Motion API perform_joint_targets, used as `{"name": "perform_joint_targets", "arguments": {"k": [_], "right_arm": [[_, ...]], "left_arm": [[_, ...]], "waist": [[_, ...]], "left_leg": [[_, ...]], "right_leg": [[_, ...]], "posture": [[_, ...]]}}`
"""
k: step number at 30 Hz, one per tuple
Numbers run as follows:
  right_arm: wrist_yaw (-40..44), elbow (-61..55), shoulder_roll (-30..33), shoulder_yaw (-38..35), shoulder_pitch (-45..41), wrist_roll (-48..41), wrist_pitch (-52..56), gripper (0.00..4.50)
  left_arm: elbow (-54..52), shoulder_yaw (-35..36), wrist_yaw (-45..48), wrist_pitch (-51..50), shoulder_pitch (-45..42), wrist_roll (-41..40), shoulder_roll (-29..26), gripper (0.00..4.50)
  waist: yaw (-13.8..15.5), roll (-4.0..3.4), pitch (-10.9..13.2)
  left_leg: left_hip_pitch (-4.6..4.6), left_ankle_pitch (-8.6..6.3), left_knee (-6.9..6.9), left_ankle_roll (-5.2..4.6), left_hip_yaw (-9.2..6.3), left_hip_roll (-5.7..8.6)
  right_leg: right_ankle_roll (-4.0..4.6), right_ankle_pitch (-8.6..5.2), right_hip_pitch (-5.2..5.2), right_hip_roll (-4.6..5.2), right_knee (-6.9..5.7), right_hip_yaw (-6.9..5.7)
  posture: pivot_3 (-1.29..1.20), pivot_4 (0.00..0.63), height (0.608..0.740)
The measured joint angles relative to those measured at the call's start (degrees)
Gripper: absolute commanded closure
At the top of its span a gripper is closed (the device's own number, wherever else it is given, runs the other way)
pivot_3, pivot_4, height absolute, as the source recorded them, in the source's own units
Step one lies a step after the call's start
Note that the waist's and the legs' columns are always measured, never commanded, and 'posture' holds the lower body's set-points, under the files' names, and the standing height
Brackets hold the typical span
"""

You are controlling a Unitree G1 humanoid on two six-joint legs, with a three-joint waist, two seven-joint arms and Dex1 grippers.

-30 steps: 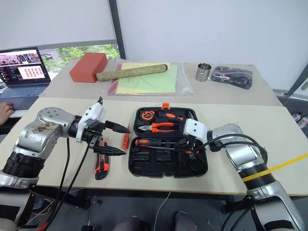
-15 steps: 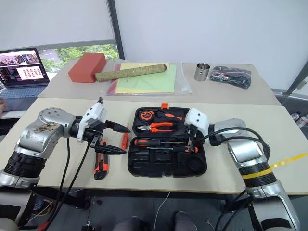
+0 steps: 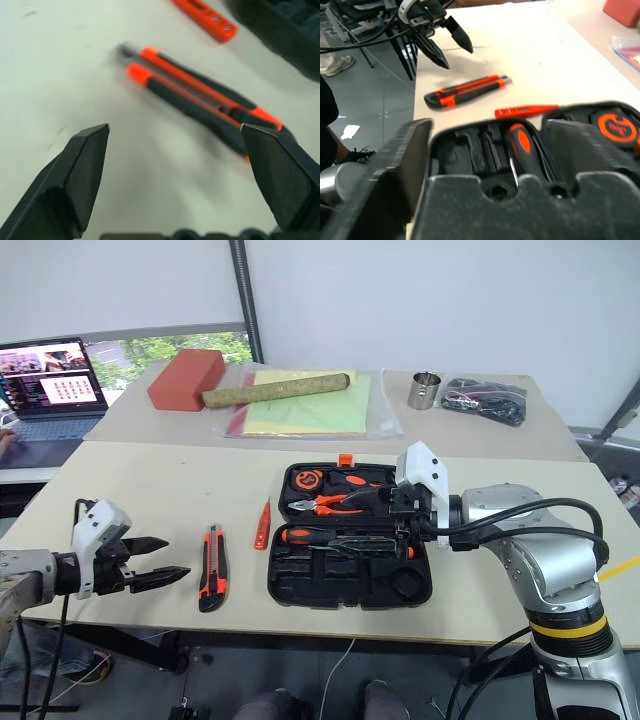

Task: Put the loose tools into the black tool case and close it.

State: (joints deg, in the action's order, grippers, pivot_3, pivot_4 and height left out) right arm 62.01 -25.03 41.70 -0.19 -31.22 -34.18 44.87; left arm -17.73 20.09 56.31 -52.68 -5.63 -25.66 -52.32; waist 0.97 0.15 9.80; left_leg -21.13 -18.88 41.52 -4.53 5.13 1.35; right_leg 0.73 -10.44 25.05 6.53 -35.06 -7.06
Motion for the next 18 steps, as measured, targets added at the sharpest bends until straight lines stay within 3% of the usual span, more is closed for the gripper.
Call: {"name": "perform_joint_targets", "arguments": {"k": [5, 7, 11, 14, 18], "right_arm": [[-1.2, -0.9, 0.2, 0.8, 0.4, -0.2, -0.5, 0.05], [-1.9, -1.2, 0.2, 1.0, 0.4, -0.1, -0.7, 0.05], [-4.9, -3.2, -0.2, 1.0, 0.6, 0.0, -0.8, 0.05], [-6.6, -5.0, 0.0, 0.3, 1.6, -0.4, -0.8, 0.05], [-9.9, -7.8, -0.2, -0.4, 3.8, -1.0, -0.5, 0.05]], "left_arm": [[-3.4, -3.6, -6.1, -13.7, -12.9, -6.3, 2.1, 0.00], [-3.4, -6.0, -9.7, -20.1, -18.9, -7.5, 4.5, 0.00], [2.8, -12.4, -19.3, -33.7, -32.5, -5.6, 12.5, 0.00], [7.8, -14.8, -24.2, -37.9, -37.0, -3.6, 16.9, 0.00], [16.3, -20.8, -28.7, -36.4, -40.6, 0.0, 20.6, 0.00]], "waist": [[0.2, 0.02, 0.0], [-0.2, 0.03, 0.0], [-0.3, 0.09, 0.0], [-0.5, 0.11, 0.0], [-0.6, 0.11, 0.0]], "left_leg": [[0.00, 0.02, 0.07, 0.01, -0.02, 0.16], [0.03, 0.26, 0.06, -0.40, 0.00, 0.18], [0.04, 0.33, -0.01, -0.34, -0.02, 0.18], [0.16, 0.37, -0.30, -0.28, 0.05, 0.18], [0.22, 0.45, -0.57, -0.15, 0.07, 0.17]], "right_leg": [[-0.05, 0.05, -0.04, -0.13, -0.08, 0.01], [-0.05, 0.05, -0.05, -0.23, -0.11, 0.01], [-0.04, 0.04, -0.06, -0.52, -0.08, 0.01], [-0.03, 0.04, -0.06, -0.54, -0.05, 0.08], [0.00, 0.04, -0.03, -0.57, -0.06, 0.07]], "posture": [[0.00, 0.150, 0.740], [0.00, 0.150, 0.740], [0.00, 0.150, 0.740], [0.00, 0.150, 0.740], [0.00, 0.150, 0.740]]}}
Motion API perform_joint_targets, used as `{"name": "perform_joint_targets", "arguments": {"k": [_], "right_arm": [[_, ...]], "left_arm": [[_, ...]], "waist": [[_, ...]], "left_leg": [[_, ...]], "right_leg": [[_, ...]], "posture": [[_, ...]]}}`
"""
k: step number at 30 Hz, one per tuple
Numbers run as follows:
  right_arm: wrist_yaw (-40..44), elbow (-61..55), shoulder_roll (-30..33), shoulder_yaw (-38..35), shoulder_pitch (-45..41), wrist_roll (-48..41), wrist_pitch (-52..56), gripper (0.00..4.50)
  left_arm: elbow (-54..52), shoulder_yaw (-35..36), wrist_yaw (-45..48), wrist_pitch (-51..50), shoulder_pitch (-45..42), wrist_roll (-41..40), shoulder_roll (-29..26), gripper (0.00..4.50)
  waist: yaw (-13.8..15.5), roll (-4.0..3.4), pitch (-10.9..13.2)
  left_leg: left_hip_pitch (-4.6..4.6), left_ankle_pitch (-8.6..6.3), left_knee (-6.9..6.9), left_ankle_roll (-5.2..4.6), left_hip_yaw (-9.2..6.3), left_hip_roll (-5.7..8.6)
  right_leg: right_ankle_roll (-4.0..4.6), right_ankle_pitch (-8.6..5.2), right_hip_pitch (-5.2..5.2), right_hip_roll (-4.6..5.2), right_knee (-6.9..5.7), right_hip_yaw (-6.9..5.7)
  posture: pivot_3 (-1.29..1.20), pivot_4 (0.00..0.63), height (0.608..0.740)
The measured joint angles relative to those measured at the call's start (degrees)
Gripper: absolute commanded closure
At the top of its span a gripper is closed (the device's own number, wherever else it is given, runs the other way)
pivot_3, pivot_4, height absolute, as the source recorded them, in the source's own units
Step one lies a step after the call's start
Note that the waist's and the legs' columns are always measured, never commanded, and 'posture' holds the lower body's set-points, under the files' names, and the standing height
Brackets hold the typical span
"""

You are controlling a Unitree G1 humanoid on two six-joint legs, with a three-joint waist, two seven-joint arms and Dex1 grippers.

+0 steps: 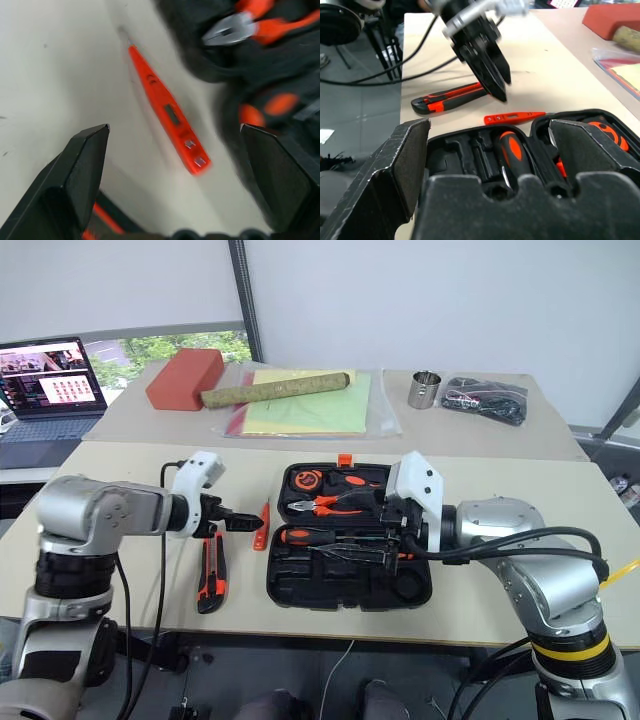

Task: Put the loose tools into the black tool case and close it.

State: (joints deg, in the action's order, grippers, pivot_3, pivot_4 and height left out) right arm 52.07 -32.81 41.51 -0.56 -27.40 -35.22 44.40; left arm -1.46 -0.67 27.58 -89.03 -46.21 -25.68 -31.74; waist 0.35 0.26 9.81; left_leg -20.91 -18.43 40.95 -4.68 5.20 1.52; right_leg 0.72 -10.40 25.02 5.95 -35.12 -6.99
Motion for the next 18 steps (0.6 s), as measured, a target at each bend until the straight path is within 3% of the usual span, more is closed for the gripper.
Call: {"name": "perform_joint_targets", "arguments": {"k": [7, 10, 18], "right_arm": [[-4.3, -2.9, 0.0, -1.2, 1.9, -2.1, 1.3, 0.05], [-5.5, -3.8, 0.1, -1.5, 2.5, -2.4, 1.8, 0.00], [-7.2, -6.6, 1.0, -2.7, 4.3, -5.7, 2.0, 0.00]], "left_arm": [[9.9, -6.0, -0.5, 5.9, -4.5, 3.2, 3.3, 0.00], [12.7, -8.1, -0.4, 8.8, -5.7, 4.8, 4.2, 0.73], [18.5, -12.0, 0.8, 14.3, -7.0, 8.8, 5.0, 3.63]], "waist": [[0.3, 0.02, 0.0], [0.5, 0.01, 0.0], [1.0, 0.02, 0.0]], "left_leg": [[0.00, 0.03, 0.02, 0.05, 0.01, 0.02], [0.13, 0.06, 0.04, 0.10, 0.00, 0.06], [0.69, -0.12, 0.02, 0.46, -0.12, 0.06]], "right_leg": [[0.00, -0.01, 0.00, 0.11, 0.10, -0.01], [-0.01, -0.02, -0.14, 0.24, 0.09, 0.04], [-0.47, -0.30, -0.75, 0.60, 0.09, 0.26]], "posture": [[0.00, 0.150, 0.740], [0.00, 0.150, 0.740], [0.00, 0.150, 0.740]]}}
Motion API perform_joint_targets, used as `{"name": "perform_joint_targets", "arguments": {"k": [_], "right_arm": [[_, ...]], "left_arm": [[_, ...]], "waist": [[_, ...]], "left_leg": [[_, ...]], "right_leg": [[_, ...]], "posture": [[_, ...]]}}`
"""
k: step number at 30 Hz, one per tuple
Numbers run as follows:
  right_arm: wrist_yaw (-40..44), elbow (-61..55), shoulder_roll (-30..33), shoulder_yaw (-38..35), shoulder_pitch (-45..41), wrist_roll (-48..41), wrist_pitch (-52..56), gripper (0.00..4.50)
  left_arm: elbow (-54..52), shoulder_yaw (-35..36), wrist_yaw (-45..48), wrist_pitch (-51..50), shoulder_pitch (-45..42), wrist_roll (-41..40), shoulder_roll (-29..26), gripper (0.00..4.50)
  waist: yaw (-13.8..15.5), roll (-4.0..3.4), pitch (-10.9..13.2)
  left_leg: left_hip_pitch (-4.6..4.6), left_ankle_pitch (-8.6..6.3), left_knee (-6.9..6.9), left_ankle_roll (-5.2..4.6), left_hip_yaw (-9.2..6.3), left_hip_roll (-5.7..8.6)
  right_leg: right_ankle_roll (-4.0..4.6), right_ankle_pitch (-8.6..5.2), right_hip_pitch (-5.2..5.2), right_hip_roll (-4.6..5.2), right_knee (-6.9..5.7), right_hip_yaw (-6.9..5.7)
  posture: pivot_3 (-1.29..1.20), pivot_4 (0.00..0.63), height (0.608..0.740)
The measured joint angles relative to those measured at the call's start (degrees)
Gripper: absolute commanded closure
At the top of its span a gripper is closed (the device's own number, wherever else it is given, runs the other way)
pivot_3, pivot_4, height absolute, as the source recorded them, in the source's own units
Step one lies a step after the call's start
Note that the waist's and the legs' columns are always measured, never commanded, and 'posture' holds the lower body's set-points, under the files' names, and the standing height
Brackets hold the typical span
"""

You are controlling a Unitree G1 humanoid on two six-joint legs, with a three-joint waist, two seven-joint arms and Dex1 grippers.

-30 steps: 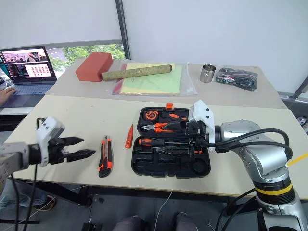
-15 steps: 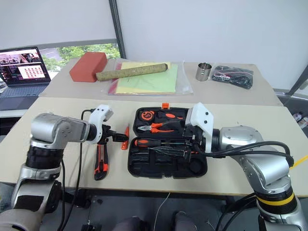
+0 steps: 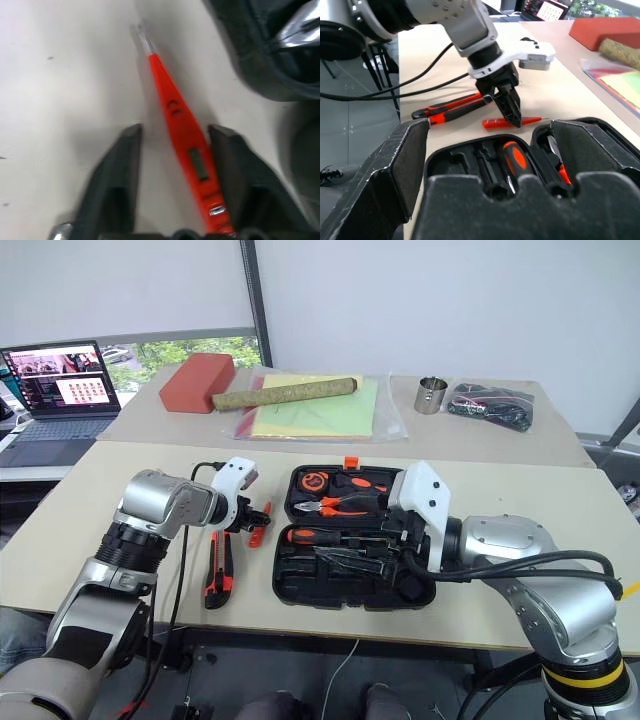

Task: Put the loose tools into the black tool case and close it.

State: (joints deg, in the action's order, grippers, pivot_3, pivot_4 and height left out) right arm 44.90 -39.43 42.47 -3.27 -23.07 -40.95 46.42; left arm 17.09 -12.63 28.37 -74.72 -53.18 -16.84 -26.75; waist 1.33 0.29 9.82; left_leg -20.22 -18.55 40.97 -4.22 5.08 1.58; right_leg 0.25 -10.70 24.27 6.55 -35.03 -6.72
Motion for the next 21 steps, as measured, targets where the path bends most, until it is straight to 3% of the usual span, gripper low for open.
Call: {"name": "perform_joint_targets", "arguments": {"k": [1, 2, 6, 9, 14, 21], "right_arm": [[0.0, -0.1, 0.1, -0.1, 0.1, -0.4, 0.0, 0.00], [-0.1, -0.2, 0.4, -0.4, 0.4, -1.0, 0.1, 0.00], [-0.2, -0.7, 1.8, -1.1, 1.7, -2.2, 0.3, 0.00], [0.0, -1.1, 4.4, -2.5, 3.9, -4.3, 2.0, 0.00], [0.3, -2.4, 7.7, -6.3, 9.4, -6.7, 3.1, 0.00], [-2.3, -5.5, 7.8, -9.0, 16.1, -7.7, 3.1, 0.00]], "left_arm": [[0.5, 0.0, 0.3, 0.3, -0.2, 0.2, 0.0, 4.01], [1.0, 0.0, 0.7, 0.7, -0.4, 0.4, -0.2, 4.08], [1.6, 0.1, 2.2, 1.3, -0.6, 1.0, -0.8, 4.08], [2.3, -1.9, 6.6, 5.1, -0.3, 1.2, -5.1, 4.08], [-0.2, -4.5, 25.5, 24.7, 1.3, 1.8, -15.6, 4.08], [-6.8, -6.6, 53.9, 38.8, 0.3, -3.3, -18.1, 4.08]], "waist": [[0.1, 0.00, 0.0], [0.2, -0.01, 0.0], [0.3, 0.00, 0.0], [0.0, 0.07, 0.0], [-0.6, 0.14, 0.1], [-0.1, 0.14, 0.1]], "left_leg": [[0.00, 0.03, 0.00, -0.06, -0.01, 0.00], [0.00, 0.04, 0.00, -0.07, -0.02, 0.00], [-0.01, 0.06, 0.00, -0.11, -0.03, -0.01], [-0.07, 0.06, -0.03, -0.11, -0.03, -0.11], [-0.32, 0.08, -0.09, -0.15, -0.02, -0.23], [-0.95, 0.19, 0.21, -0.35, 0.01, -0.12]], "right_leg": [[0.00, 0.00, 0.00, 0.01, 0.00, 0.00], [0.01, 0.00, -0.01, 0.01, 0.00, -0.01], [0.02, 0.01, 0.00, 0.02, 0.01, 0.00], [0.13, 0.06, 0.10, -0.02, 0.02, -0.01], [0.67, 0.14, 0.43, -0.07, 0.02, -0.13], [0.63, 0.16, 0.76, -0.17, 0.00, -0.37]], "posture": [[0.00, 0.150, 0.740], [0.00, 0.150, 0.740], [0.00, 0.150, 0.740], [0.00, 0.150, 0.740], [0.00, 0.150, 0.740], [0.00, 0.150, 0.740]]}}
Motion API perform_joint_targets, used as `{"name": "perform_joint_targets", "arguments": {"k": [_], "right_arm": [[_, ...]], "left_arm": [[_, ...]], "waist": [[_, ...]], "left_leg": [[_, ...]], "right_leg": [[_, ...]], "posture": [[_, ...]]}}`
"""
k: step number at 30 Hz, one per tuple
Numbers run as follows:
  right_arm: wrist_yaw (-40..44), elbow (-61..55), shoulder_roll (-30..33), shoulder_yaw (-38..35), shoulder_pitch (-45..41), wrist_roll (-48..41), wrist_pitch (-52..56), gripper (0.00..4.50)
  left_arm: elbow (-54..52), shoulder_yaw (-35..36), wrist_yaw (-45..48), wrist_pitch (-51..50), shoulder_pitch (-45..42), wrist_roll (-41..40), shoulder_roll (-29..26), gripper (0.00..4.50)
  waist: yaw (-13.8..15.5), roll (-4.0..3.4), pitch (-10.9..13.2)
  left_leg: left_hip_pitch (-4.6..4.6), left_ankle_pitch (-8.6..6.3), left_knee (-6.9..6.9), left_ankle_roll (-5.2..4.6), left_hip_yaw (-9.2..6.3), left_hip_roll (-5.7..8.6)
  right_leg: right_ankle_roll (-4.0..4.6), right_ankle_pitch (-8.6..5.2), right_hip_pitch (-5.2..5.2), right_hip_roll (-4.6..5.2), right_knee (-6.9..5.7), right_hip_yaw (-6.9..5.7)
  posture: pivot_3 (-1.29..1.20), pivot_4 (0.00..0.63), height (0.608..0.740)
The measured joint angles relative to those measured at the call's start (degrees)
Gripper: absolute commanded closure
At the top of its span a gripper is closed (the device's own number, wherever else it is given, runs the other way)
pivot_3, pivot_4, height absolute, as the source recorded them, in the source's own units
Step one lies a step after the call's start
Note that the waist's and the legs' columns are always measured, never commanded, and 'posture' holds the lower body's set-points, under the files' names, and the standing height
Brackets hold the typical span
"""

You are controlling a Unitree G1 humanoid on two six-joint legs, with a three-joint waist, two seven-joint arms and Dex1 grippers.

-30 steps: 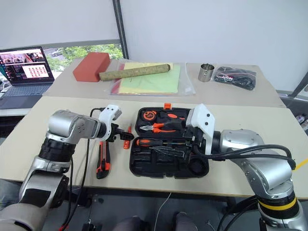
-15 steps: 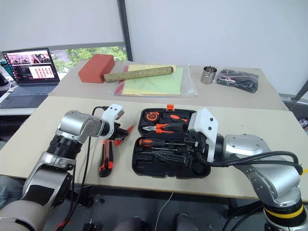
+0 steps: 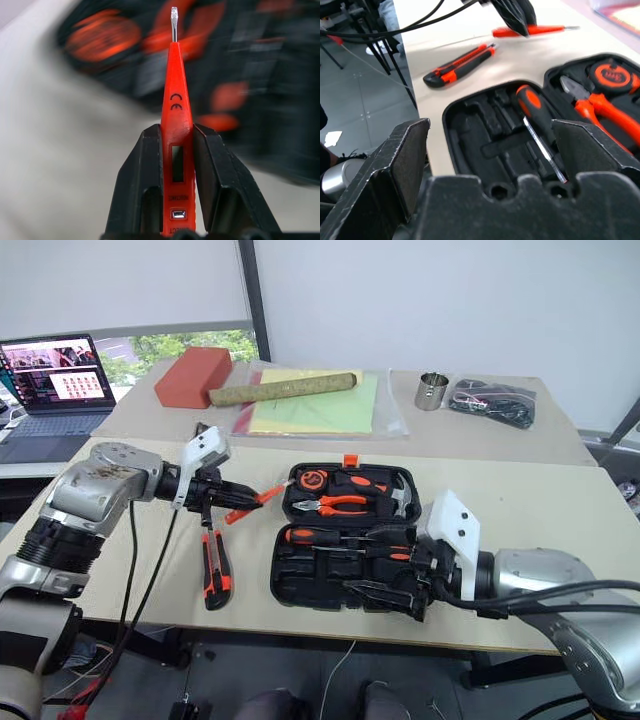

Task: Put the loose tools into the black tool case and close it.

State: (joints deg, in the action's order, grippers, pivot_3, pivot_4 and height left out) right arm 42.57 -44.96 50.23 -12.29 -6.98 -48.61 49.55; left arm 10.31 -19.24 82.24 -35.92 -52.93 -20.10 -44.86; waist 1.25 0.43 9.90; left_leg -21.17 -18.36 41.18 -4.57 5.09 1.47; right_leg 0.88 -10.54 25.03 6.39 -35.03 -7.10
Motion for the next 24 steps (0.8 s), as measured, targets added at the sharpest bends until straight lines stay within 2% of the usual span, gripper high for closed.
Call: {"name": "perform_joint_targets", "arguments": {"k": [4, 7, 11, 16, 24], "right_arm": [[-1.8, -1.4, 0.0, -0.7, 2.1, -0.1, 0.0, 0.00], [-4.2, -2.6, -0.2, -1.7, 3.4, -1.1, 0.0, 0.00], [-6.4, -3.9, -0.3, -2.1, 4.6, -1.8, 0.0, 0.00], [-9.1, -4.9, -0.3, -2.4, 5.8, -2.3, 0.0, 0.00], [-11.6, -5.6, -0.4, -2.4, 5.9, -3.5, 0.0, 0.00]], "left_arm": [[0.3, -5.7, 5.9, 4.7, -3.2, 3.3, 4.1, 4.08], [3.6, -11.1, 6.8, 5.3, -5.5, 7.7, 9.3, 4.08], [7.1, -14.7, 6.5, 3.9, -7.2, 11.7, 12.8, 4.08], [11.6, -15.5, 3.6, 2.1, -8.7, 15.6, 17.1, 4.08], [12.1, -15.8, 3.9, 0.5, -8.9, 16.9, 19.9, 4.08]], "waist": [[0.1, 0.01, 0.0], [0.2, 0.03, 0.0], [0.0, 0.05, 0.0], [0.1, 0.06, 0.0], [0.5, 0.06, 0.0]], "left_leg": [[-0.01, 0.01, 0.11, -0.02, 0.04, 0.02], [-0.03, 0.07, 0.14, -0.14, 0.04, 0.00], [-0.06, 0.07, 0.12, -0.21, 0.04, -0.10], [-0.12, 0.01, 0.16, -0.43, 0.02, -0.13], [-0.38, -0.17, 0.52, -0.75, -0.04, -0.18]], "right_leg": [[-0.15, -0.03, -0.06, -0.09, 0.02, 0.04], [-0.51, -0.22, -0.06, -0.11, 0.00, 0.11], [-0.50, -0.22, 0.02, -0.16, -0.01, 0.18], [-0.48, -0.21, 0.05, -0.16, -0.03, 0.18], [-0.32, -0.08, 0.13, -0.01, -0.06, 0.12]], "posture": [[0.00, 0.150, 0.740], [0.00, 0.150, 0.740], [0.00, 0.150, 0.740], [0.00, 0.150, 0.740], [0.00, 0.150, 0.740]]}}
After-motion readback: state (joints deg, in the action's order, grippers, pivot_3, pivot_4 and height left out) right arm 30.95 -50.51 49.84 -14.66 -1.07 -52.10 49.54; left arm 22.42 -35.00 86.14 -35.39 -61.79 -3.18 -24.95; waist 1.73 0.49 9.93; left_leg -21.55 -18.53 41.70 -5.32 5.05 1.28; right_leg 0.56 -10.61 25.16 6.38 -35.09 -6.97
